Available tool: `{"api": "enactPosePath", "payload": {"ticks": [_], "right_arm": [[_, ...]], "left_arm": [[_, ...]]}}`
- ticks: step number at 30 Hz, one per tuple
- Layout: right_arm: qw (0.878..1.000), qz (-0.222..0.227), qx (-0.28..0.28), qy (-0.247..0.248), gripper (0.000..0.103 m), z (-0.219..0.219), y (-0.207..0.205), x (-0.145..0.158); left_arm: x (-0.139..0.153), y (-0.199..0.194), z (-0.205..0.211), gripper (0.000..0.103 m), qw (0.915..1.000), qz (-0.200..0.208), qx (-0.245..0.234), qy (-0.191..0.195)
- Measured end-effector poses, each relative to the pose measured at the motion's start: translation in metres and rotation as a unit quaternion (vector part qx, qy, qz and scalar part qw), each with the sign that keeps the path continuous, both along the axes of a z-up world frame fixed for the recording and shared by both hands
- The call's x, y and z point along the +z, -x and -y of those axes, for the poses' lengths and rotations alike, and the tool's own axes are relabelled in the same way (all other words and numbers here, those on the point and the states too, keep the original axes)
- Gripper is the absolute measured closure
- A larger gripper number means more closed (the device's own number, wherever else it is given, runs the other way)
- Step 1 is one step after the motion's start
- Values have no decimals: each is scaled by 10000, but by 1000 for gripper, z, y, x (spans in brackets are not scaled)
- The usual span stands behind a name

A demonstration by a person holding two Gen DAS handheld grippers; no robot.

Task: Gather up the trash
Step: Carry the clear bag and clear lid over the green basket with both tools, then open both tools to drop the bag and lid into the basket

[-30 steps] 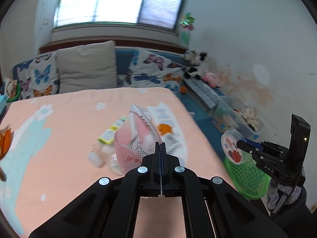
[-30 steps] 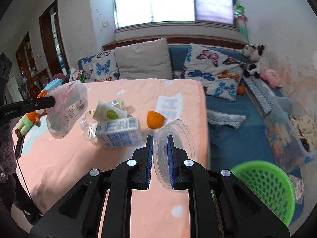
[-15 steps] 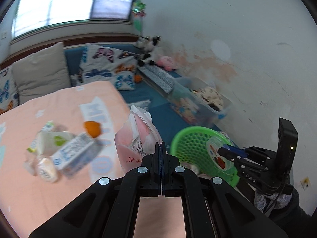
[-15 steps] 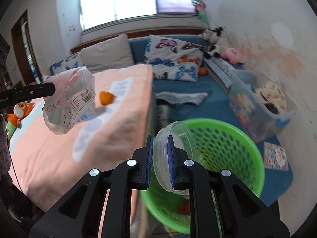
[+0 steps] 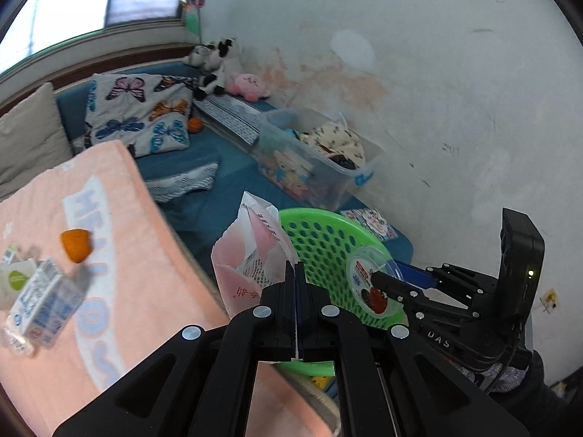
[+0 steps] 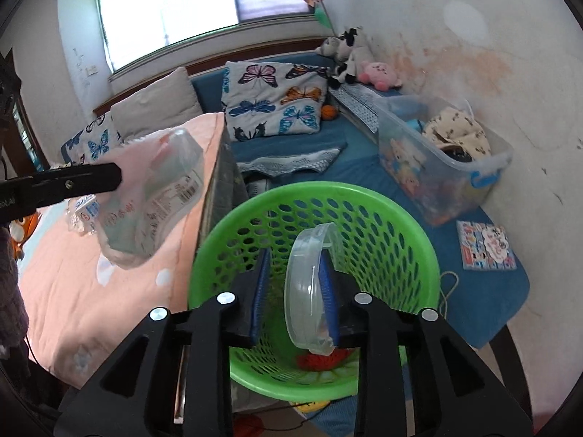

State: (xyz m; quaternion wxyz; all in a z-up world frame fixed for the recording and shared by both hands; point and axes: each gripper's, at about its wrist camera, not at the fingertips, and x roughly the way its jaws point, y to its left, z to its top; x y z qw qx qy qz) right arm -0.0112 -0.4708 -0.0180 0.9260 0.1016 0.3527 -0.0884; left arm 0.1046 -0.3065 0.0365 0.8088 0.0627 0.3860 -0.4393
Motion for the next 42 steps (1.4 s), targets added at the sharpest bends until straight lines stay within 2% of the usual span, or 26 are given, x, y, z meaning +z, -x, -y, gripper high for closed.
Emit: {"api": "enactPosePath", "payload": {"ticks": [4, 6, 10, 12, 17, 23, 26, 36, 42], "right_arm": [[9999, 55, -85, -84, 63, 7, 7, -1], [9998, 87, -88, -146, 57, 10, 9, -2], [9995, 143, -79, -266, 54, 14, 10, -2], [9993, 176, -118, -314, 48, 16, 10, -2], [9991, 170, -143, -369, 47, 21, 9, -3], [9991, 99, -196, -358, 39, 22, 10, -5], [9989, 43, -205, -418, 38, 24, 11, -8], [9985, -114, -281, -455, 33, 28, 13, -17], [9978, -178, -393, -495, 32, 35, 18, -21]], "left_arm": [[-10, 2, 17, 103, 9999, -69, -81, -83], [-15, 2, 22, 103, 9998, -130, -115, -110], [-24, 4, 32, 103, 9995, -202, -164, -188], [-28, 3, 36, 103, 9993, -245, -170, -214], [-37, 1, 42, 102, 9988, -331, -187, -304], [-46, -5, 43, 102, 9979, -548, -175, -302], [-48, -6, 43, 102, 9977, -588, -175, -297], [-49, -5, 46, 101, 9976, -595, -222, -266], [-48, -5, 47, 97, 9976, -605, -235, -242]]}}
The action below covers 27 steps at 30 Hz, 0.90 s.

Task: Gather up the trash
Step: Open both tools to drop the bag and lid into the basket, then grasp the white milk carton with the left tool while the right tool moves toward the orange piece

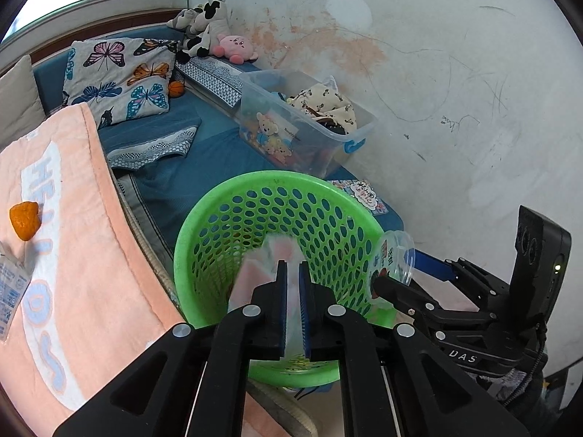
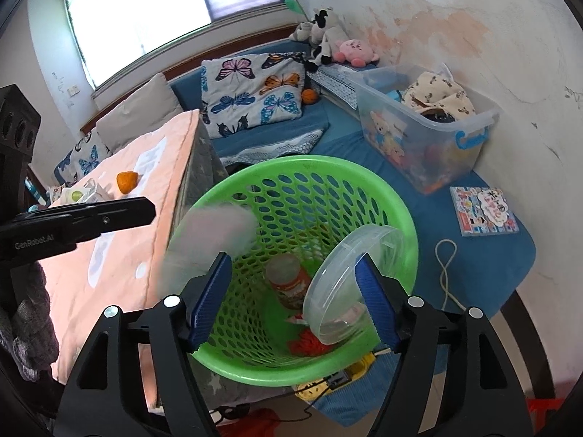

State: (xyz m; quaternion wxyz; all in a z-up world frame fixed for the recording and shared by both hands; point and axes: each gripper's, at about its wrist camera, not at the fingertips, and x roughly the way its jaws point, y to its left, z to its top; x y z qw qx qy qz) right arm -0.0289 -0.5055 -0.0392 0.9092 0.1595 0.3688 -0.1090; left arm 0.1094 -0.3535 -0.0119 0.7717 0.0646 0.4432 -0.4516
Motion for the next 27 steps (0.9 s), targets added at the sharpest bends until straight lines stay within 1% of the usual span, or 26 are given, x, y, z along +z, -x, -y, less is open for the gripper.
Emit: {"api": "enactPosePath", "payload": {"ticks": [11, 13, 17, 18, 19, 22, 23, 25, 27], "right_arm": [[10000, 25, -51, 44, 30, 0, 7, 4], [10000, 45, -31, 29, 30, -1, 6, 5], [9999, 88, 57, 38, 30, -7, 2, 10], [9999, 91, 75, 49, 29, -9, 0, 11], [9999, 104, 113, 70, 29, -12, -2, 13], [9996, 135, 234, 90, 26, -22, -7, 17], [9994, 146, 291, 107, 26, -26, -10, 18], [9989, 151, 412, 145, 24, -35, -16, 20], [9985, 151, 508, 159, 23, -42, -22, 22]], "left_arm": [[2, 3, -4, 96, 10000, 9, -9, 24], [4, 4, -9, 91, 10000, 65, 15, 24], [6, 3, -27, 88, 9998, 164, 142, -25], [6, 1, -31, 85, 9996, 186, 187, -38], [6, 0, -38, 79, 9994, 222, 263, -52], [7, -6, -57, 77, 9984, 314, 452, -136], [6, -9, -64, 75, 9978, 354, 520, -185], [7, -16, -77, 65, 9965, 440, 671, -248], [8, -24, -91, 64, 9947, 533, 826, -293]]}}
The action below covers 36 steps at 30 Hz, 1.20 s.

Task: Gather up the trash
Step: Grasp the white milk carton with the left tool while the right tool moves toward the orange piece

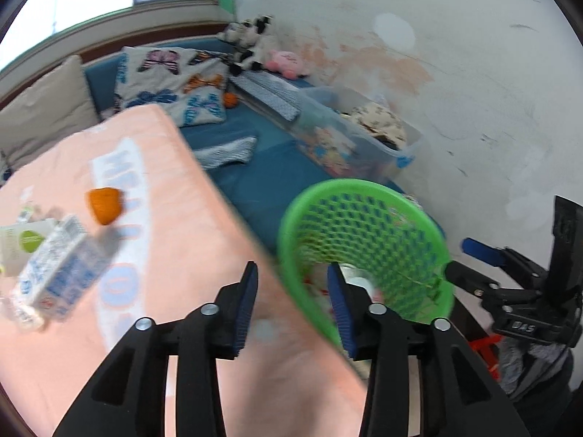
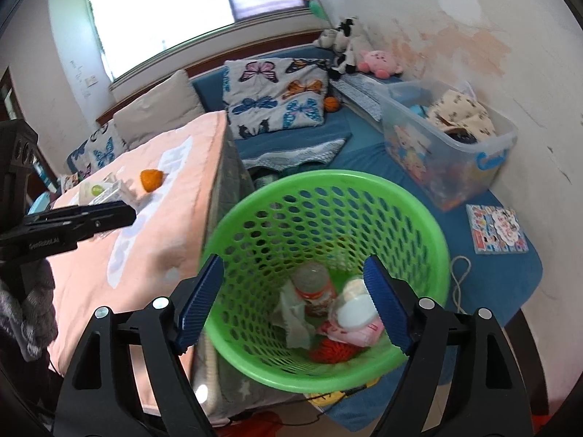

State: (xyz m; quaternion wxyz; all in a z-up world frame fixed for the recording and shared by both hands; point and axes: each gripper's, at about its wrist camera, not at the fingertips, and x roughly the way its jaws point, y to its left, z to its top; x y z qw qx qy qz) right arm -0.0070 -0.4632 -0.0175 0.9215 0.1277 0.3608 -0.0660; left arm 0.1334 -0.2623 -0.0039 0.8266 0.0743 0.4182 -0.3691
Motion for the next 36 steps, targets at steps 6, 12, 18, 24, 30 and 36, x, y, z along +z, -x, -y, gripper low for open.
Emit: {"api": "enactPosePath", "payload": {"ticks": [6, 12, 18, 24, 30, 36], "right_arm": [[9992, -39, 408, 24, 21, -30, -23, 1], [9961, -141, 866, 52, 20, -65, -52, -3], [9915, -274, 1268, 42, 19, -98, -79, -12], [9860, -486, 1596, -5, 19, -126, -103, -27], [9808, -695, 1822, -19, 19, -144, -120, -43], [9778, -793, 1938, -43, 19, -152, -130, -52]], "left_arm": [[2, -36, -50, 54, 9979, 243, 563, -186], [-2, -74, -86, 52, 9942, 316, 939, -417], [-14, -109, -107, 48, 9916, 333, 995, -752], [-28, -126, -110, 48, 9922, 313, 754, -947], [-29, -137, -109, 48, 9919, 443, 603, -1029], [-33, -146, -108, 46, 9921, 377, 452, -1109]]}}
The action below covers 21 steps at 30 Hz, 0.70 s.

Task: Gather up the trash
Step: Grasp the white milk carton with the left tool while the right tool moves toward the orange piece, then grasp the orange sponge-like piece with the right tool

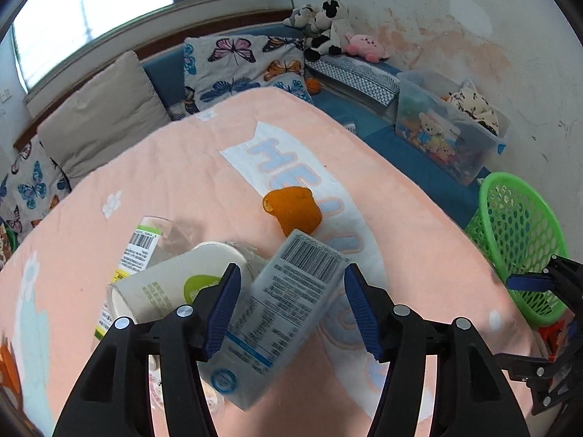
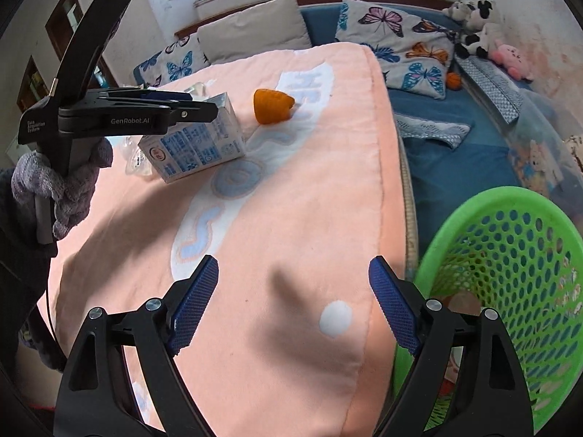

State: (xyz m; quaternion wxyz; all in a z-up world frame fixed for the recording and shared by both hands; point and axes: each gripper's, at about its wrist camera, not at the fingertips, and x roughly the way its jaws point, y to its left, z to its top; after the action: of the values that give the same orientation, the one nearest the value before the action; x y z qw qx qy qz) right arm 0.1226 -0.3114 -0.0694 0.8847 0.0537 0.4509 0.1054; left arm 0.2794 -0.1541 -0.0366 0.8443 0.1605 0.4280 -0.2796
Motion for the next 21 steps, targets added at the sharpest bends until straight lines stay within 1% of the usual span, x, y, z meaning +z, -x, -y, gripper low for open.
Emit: {"api": "enactPosePath", "payload": {"ticks": [13, 17, 21], "right_arm": [[10000, -14, 68, 45, 19, -3, -11, 0], [10000, 31, 40, 80, 19, -2, -13, 4], [9999, 113, -17, 122, 19, 2, -14, 10]], "left_arm": [[-10, 8, 9, 46, 9977, 301, -296, -525], [-14, 9, 16, 46, 9953, 409, -362, -802], [-14, 11, 17, 50, 9950, 496, -293, -817]]}}
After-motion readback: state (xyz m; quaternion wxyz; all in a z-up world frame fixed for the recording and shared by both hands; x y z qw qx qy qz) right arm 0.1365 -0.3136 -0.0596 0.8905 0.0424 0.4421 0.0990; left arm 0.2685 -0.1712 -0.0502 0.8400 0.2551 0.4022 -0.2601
